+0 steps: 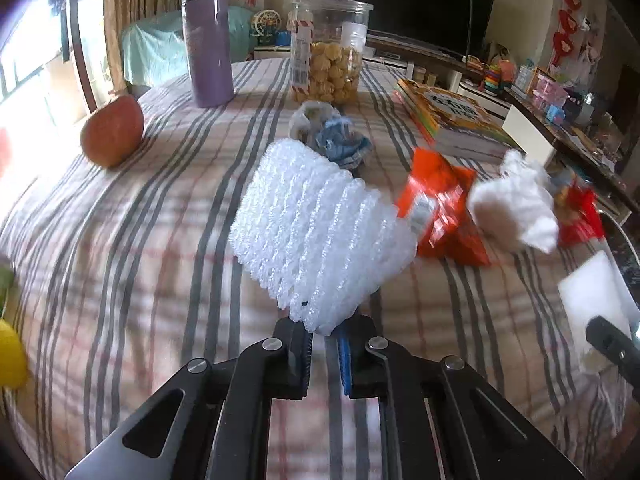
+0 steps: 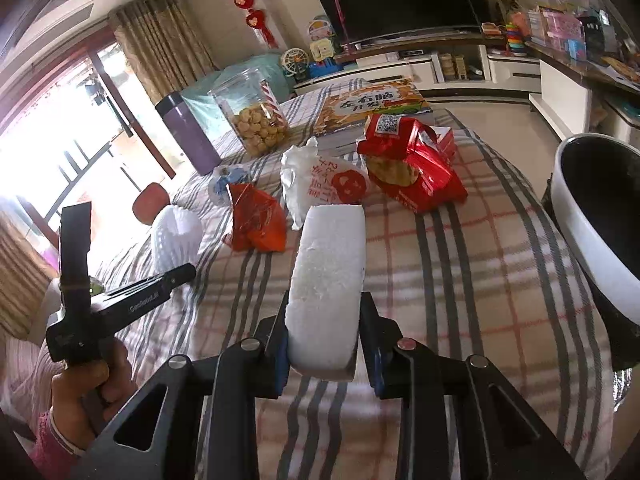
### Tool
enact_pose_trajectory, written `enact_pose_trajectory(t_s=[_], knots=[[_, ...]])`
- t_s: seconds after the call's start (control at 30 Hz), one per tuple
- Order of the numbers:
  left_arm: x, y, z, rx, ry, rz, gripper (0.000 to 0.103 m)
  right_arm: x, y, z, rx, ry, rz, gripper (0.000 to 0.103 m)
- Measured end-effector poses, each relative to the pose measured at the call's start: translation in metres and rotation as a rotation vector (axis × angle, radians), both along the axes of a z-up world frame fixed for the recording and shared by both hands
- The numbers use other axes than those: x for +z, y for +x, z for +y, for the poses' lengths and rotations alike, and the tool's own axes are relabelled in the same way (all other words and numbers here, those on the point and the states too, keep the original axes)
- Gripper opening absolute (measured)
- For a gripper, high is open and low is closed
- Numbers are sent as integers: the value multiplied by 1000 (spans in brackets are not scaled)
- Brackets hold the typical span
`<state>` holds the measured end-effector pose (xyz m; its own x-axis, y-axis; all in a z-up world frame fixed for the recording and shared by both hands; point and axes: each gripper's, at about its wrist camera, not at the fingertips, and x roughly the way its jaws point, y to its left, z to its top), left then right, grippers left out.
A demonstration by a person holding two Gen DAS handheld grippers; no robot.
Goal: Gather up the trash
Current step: 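Carry the mesh net and foam block over the trash bin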
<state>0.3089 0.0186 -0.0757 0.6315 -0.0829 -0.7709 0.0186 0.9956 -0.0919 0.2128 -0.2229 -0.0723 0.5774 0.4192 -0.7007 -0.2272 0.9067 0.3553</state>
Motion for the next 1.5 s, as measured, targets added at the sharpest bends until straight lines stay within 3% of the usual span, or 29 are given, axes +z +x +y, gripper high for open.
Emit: enact_pose_trajectory(t_s=[0.37, 0.8, 1.5], knots=[[12, -66, -29, -100, -25, 28, 9, 10, -26, -19, 5, 16, -15, 30], [37, -108, -88, -265, -29, 11, 9, 18, -51, -64, -45, 44, -31, 30], [50, -107, -179, -453, 30, -12, 9, 33, -69, -145, -177, 55, -63, 30]])
